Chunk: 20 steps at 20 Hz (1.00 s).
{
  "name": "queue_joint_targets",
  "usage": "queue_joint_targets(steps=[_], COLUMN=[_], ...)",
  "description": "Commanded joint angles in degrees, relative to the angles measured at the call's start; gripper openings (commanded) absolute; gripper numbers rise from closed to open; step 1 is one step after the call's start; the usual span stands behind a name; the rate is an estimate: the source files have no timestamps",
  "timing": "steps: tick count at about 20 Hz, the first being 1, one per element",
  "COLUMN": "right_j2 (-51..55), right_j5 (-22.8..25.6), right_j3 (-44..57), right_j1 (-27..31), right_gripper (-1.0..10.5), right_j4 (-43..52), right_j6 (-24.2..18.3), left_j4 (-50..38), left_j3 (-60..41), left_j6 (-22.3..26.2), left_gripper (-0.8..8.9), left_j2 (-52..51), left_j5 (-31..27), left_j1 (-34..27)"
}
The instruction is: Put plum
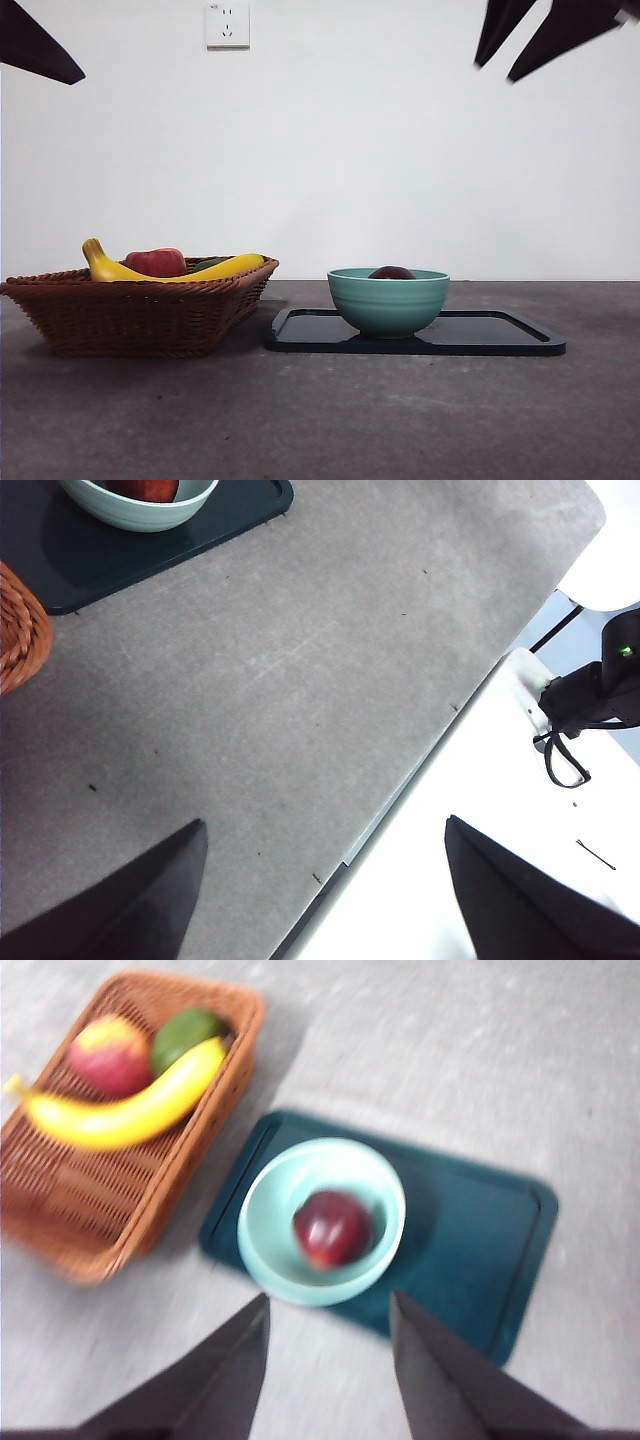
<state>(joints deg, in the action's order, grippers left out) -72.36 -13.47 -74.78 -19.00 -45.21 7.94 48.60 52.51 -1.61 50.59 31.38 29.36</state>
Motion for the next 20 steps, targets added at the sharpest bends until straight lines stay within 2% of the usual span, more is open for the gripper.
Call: queue_joint_targets(steps=[1,13,20], right_j2=[3.19,25.75,27.32], right_j5=[0.0,-1.68,-2.01], right_j3=[0.81,27.04,28.2], right_j1=[-1.29,-8.41,-8.72], right_gripper=[1.9,1.9,1.9], right_j4=[-1.62,0.28,0.61], right_j6=[-0.96,-0.85,-0.83], left_j4=[-0.48,-0.92,-1.66], left_j3=[0.63,0.63,0.63], left_j6=[-0.15,-0.15,-0.17], left_gripper=[3.74,3.74,3.74], left_j2=[0.28,0.28,0.28], left_j5=[0.2,0.2,0.2], left_j1=[0.28,0.28,0.28])
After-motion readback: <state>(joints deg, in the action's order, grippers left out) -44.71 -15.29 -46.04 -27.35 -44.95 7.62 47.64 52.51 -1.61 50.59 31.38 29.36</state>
